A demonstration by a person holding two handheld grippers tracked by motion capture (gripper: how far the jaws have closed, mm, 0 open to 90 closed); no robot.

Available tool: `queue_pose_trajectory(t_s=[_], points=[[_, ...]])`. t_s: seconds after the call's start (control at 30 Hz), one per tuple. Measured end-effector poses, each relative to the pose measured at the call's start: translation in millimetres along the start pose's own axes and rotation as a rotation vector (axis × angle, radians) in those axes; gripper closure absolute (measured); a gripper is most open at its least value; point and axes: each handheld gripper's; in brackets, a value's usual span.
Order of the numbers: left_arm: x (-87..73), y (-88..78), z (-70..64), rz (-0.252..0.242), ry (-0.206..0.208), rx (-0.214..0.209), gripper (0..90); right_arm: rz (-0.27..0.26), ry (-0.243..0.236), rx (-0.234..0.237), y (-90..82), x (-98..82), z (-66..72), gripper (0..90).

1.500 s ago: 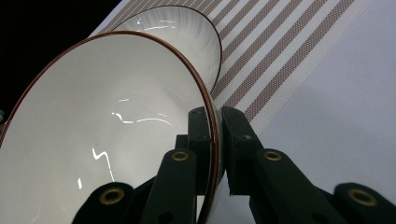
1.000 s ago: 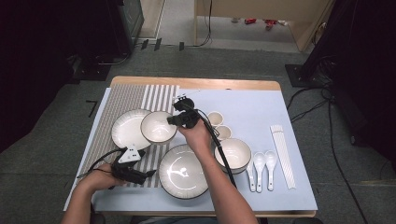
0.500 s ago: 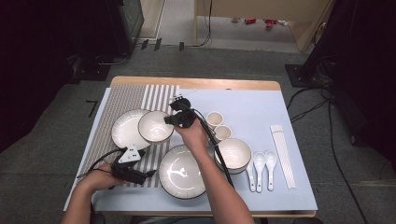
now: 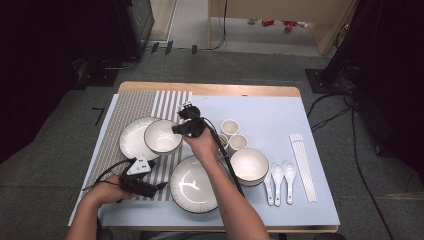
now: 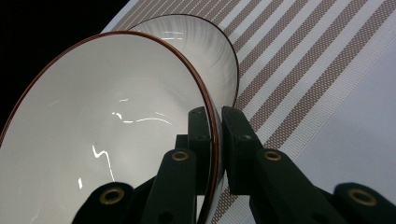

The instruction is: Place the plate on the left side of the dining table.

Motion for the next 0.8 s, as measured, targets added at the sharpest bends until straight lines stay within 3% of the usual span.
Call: queue_pose_trajectory(t_s=[0.33,0.8], points=[[0.0,-0.1,0.1,0.000,-0.001,-0.001,15.2,0.003,0.024,0.034,10.7,-0.6,0.7,83.1],[-0.1,-0.1,0.2,-0.001,-0.001,-0.001,15.2,-0.005,0.027,0.024,17.1,4.0,1.7,83.1]])
Point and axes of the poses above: each handheld gripper's, and its own axes: y roughly forward along the jaws, x roughly out of its top, z roughly to its left, and after that the axes turned 8 degrees about -x, right-handed
